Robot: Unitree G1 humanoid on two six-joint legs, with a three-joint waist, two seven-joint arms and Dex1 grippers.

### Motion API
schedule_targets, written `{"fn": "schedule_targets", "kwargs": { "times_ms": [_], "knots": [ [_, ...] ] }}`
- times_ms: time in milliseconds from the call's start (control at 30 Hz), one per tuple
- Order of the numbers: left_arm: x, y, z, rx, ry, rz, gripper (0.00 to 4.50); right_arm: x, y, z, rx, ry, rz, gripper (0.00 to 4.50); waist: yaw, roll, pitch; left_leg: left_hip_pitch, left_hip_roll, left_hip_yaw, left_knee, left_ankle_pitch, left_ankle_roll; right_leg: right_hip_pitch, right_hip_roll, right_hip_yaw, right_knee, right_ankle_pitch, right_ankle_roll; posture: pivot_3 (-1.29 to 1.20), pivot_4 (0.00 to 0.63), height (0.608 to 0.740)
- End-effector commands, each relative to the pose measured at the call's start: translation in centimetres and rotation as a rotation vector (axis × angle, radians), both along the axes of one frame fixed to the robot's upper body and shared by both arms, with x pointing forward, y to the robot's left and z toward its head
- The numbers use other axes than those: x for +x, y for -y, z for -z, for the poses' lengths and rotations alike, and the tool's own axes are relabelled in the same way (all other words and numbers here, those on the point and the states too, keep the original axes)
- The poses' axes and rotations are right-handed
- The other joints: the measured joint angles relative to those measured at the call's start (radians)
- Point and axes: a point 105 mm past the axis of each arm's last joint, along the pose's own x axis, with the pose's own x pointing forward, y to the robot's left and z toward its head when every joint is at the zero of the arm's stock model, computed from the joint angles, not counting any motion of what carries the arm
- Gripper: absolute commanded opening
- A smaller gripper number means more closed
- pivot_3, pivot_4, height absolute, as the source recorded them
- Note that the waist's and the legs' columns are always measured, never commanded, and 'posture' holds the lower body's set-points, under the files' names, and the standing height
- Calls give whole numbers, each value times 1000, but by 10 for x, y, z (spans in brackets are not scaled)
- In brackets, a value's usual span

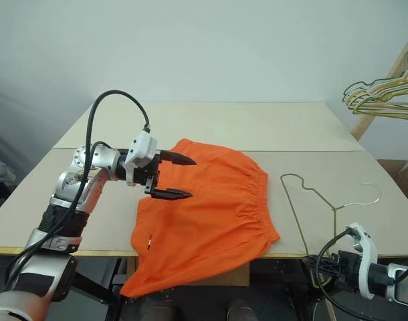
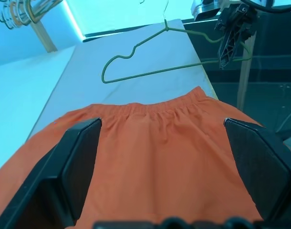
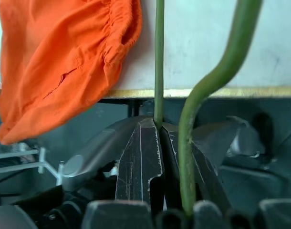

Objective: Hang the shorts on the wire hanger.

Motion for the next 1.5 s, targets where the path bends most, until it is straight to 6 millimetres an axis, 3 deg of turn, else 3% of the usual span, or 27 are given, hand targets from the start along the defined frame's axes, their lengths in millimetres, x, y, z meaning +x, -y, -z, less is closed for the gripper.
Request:
{"fn": "schedule_targets", "kwargs": {
  "times_ms": [33, 400, 600, 1000, 1233, 1500],
  "knots": [
    [-5, 2, -12, -5, 29, 37, 4455, 0, -8, 0, 43, -41, -55, 0, -4, 0, 0, 0, 0, 0, 0, 0, 0, 0, 0, 0, 0, 0, 0, 65, 0, 740],
    [-9, -1, -14, 14, 25, 55, 4455, 0, -28, -6, 117, -96, -226, 0, -4, 0, 0, -1, 0, 0, 0, 0, 0, 0, 0, 0, -1, 0, 0, 85, 0, 740],
    [-10, -3, -14, 12, 23, 46, 4455, 7, -15, -11, 69, -58, -201, 0, -3, 0, 0, -1, 0, 0, 0, 0, 0, 0, 0, 0, -2, 0, 1, 85, 0, 740],
    [-11, -4, -13, 15, 22, 50, 4455, 21, -18, -17, 84, 33, -218, 0, 5, 0, 0, -1, 0, 0, 0, 0, 0, 0, 0, 0, -2, 0, 1, 109, 0, 740],
    [-12, -6, -14, 19, 23, 54, 4455, 10, -37, -12, 91, -28, -385, 0, 15, 0, 0, -1, 0, 0, 0, 0, 0, 0, 0, -1, -3, 0, 1, 135, 0, 740],
    [-14, -9, -13, 29, 35, 45, 4455, 39, -25, 5, -20, -86, -315, 0, 24, -1, 0, -2, 0, 0, 0, 0, 0, 1, 0, -1, -7, 1, 1, 160, 0, 740]
  ]
}}
